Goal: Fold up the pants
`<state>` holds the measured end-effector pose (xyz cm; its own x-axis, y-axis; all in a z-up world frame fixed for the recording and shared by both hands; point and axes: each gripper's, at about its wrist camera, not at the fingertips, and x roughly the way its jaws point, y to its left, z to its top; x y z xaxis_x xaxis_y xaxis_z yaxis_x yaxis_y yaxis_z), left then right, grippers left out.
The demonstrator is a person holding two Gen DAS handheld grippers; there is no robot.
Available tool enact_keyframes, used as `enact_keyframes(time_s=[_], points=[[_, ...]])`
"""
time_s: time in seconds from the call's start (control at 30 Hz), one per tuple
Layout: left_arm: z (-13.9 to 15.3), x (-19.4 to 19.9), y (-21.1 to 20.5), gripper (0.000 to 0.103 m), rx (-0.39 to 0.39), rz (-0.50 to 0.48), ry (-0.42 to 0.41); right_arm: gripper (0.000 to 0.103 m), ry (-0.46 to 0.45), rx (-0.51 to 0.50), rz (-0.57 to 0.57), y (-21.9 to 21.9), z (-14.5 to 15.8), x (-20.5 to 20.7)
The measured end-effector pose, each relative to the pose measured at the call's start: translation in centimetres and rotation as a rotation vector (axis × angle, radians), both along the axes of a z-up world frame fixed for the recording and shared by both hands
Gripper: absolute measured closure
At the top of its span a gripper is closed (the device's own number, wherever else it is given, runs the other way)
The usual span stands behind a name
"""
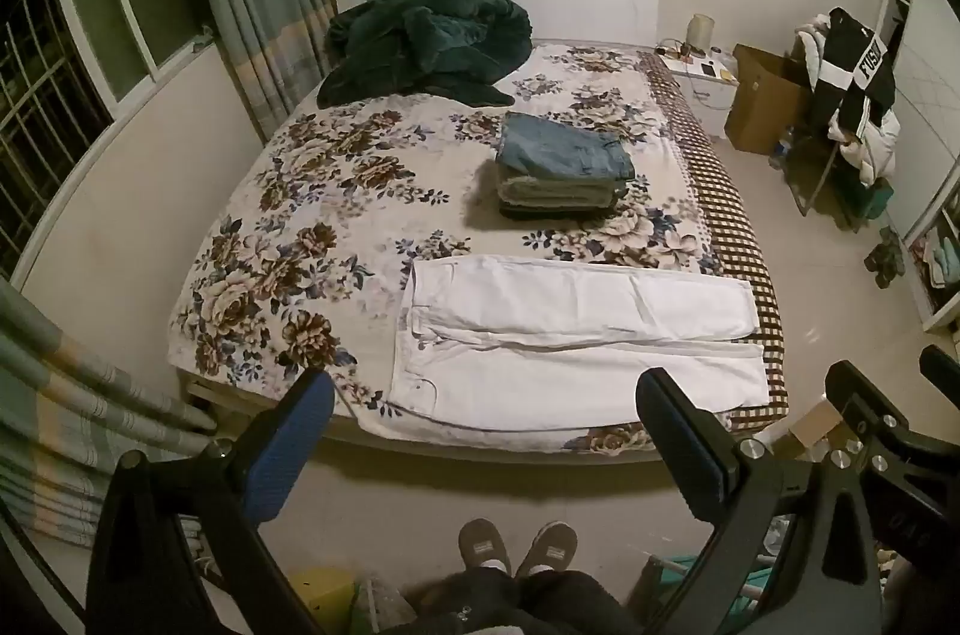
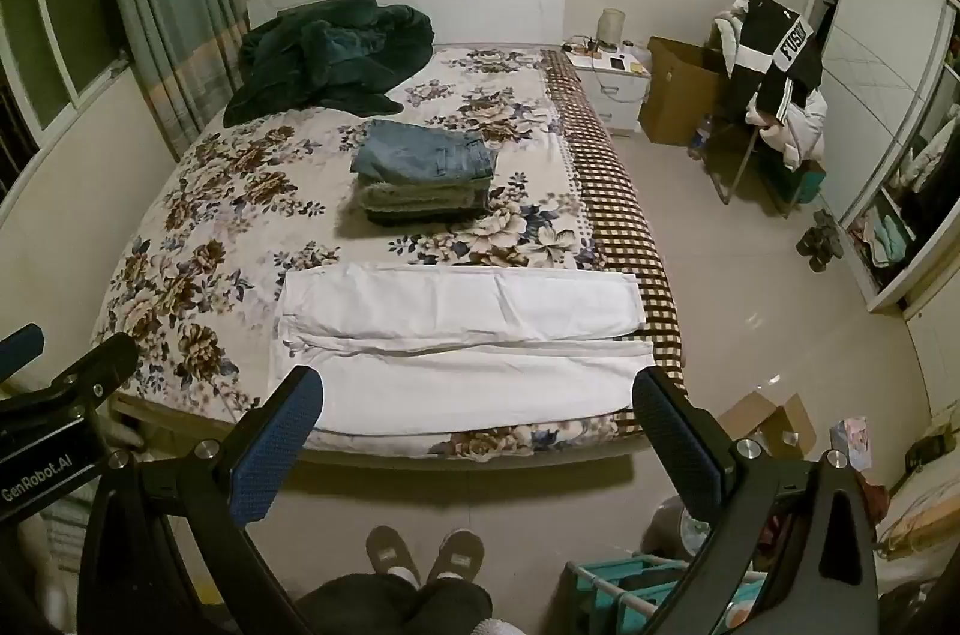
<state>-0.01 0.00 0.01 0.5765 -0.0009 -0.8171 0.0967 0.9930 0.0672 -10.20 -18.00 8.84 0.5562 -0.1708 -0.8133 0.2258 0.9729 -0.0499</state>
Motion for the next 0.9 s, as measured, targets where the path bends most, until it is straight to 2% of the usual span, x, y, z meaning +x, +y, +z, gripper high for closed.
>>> enact_keyframes(time_s=[0.9], points=[[0.8,0.3,0.0,0.000,0.001,0.004,-0.012,0.000,-0.002,0.004,0.000,0.4,0.5,0.1]])
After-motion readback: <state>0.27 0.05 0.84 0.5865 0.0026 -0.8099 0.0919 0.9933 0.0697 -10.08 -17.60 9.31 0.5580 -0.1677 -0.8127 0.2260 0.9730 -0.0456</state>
